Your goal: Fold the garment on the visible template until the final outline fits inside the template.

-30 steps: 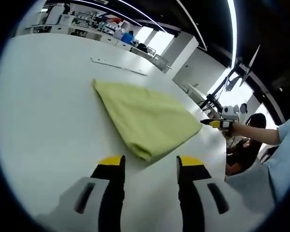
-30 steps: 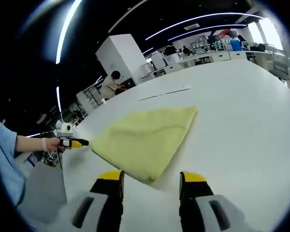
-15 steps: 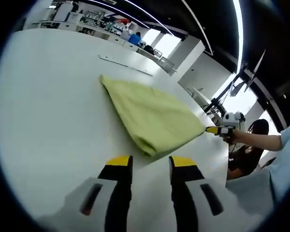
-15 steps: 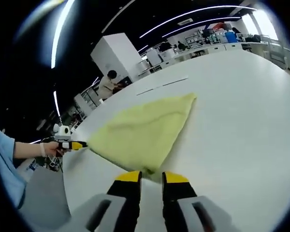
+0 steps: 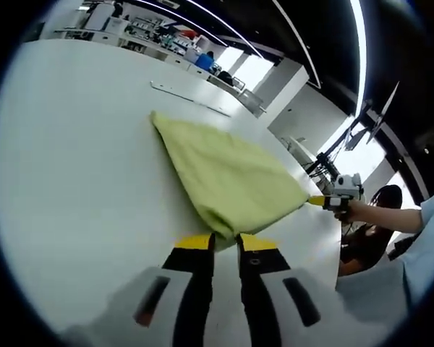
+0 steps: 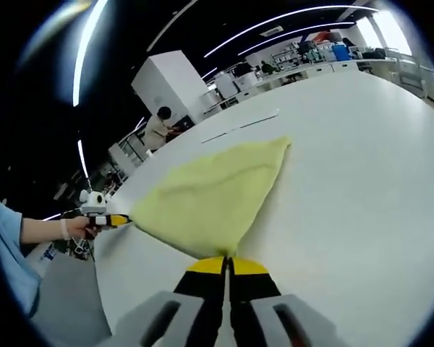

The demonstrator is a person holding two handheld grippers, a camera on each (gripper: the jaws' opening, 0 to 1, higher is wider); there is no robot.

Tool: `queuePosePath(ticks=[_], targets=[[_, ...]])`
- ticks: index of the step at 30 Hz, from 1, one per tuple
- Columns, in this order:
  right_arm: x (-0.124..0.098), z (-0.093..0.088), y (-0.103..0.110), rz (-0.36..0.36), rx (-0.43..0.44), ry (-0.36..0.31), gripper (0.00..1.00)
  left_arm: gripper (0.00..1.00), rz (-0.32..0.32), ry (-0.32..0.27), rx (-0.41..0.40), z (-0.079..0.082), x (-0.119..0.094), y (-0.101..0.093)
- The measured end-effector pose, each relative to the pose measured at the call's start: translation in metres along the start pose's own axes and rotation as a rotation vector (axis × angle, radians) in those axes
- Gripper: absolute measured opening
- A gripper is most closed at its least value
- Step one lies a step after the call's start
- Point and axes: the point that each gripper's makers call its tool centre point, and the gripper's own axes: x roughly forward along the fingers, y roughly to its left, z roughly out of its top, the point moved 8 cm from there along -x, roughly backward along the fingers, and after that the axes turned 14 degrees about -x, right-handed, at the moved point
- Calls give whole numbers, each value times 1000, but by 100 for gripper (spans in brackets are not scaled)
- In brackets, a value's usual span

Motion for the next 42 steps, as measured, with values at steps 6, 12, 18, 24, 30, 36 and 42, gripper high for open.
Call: queuePosePath(ticks=[6, 12, 18, 24, 30, 36, 42], targets=[[-2, 0, 0, -3, -6, 0, 0, 0, -10, -3, -8, 0, 0, -1], [-7, 4, -1, 12, -32, 1, 0, 0, 13, 2, 15, 3, -14, 6], [-15, 7, -2, 49, -100, 8, 0, 0, 10, 8, 39, 6, -27, 8], [-23, -5, 9, 101, -176, 65, 0, 0, 20, 67, 57, -9, -31, 10], [-39, -18, 20, 131, -179, 61, 0, 0, -3, 67, 40, -27, -43, 3], [-54, -31, 30, 147, -180, 66, 0, 0, -26, 79, 42, -47, -55, -4], [-62, -39, 38, 151, -199, 59, 0, 0, -32, 65, 25, -57, -63, -7]])
